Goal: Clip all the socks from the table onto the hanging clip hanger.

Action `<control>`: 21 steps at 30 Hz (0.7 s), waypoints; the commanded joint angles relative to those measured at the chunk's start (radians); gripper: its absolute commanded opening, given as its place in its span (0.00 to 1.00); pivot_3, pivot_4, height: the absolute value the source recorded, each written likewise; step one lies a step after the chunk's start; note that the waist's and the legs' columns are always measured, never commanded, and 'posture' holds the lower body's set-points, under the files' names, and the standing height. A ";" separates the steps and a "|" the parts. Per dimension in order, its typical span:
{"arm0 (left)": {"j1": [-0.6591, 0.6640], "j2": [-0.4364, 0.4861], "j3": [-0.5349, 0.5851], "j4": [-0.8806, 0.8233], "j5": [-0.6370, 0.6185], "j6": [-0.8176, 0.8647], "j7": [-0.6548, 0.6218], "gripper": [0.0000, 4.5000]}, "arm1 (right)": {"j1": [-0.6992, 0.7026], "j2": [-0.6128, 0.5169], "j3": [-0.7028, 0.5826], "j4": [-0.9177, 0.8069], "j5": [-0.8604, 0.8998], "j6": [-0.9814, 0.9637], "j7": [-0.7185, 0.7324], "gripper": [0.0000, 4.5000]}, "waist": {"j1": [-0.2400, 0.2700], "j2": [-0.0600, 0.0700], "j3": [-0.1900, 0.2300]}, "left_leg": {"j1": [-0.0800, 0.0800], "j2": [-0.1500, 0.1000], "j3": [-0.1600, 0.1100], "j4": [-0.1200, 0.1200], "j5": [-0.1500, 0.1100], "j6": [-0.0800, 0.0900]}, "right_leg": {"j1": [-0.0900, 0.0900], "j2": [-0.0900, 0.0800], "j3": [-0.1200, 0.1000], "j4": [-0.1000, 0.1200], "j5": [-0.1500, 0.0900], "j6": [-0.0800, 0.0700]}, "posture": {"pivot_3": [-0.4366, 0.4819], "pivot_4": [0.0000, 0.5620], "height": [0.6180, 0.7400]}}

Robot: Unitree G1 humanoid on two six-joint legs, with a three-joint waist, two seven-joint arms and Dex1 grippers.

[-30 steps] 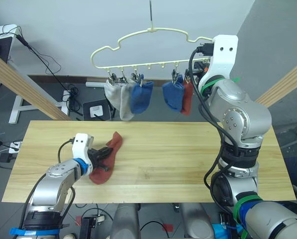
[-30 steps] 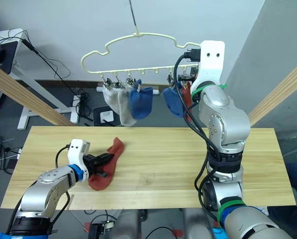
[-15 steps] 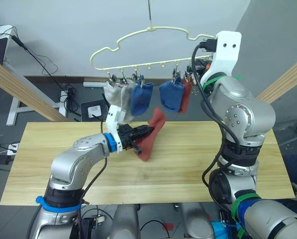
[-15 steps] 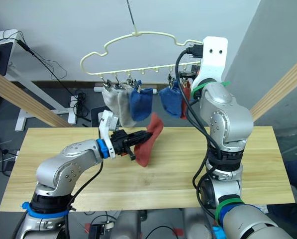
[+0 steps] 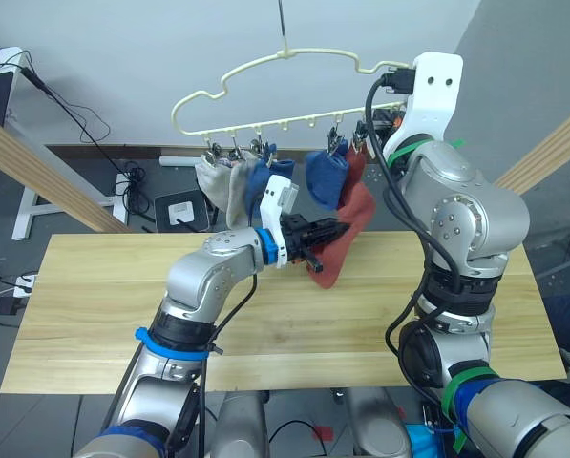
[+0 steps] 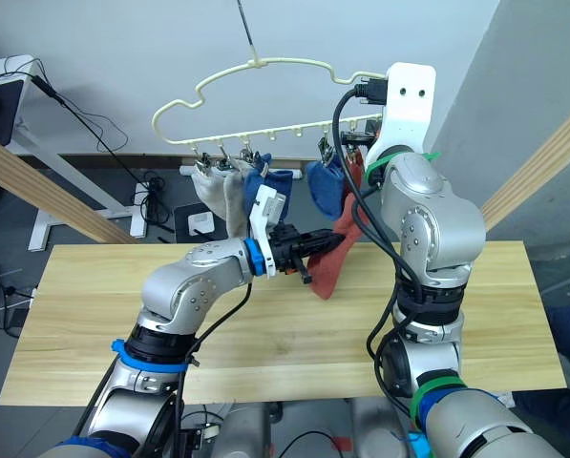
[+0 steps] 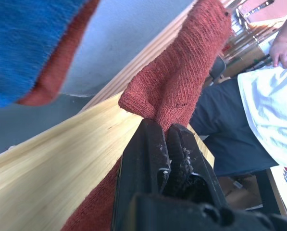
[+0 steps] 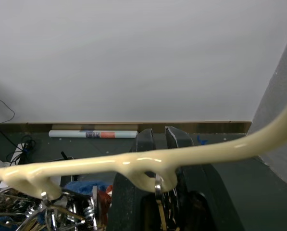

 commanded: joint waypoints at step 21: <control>-0.153 -0.145 0.008 0.253 0.128 -0.181 -0.008 0.02 | -0.023 0.016 -0.018 -0.041 0.010 0.004 -0.006 0.00 | -0.005 0.000 0.001 | 0.000 0.000 0.000 0.000 0.000 0.000 | 0.000 0.000 0.000 0.000 0.000 0.000 | 0.24 0.75 1.00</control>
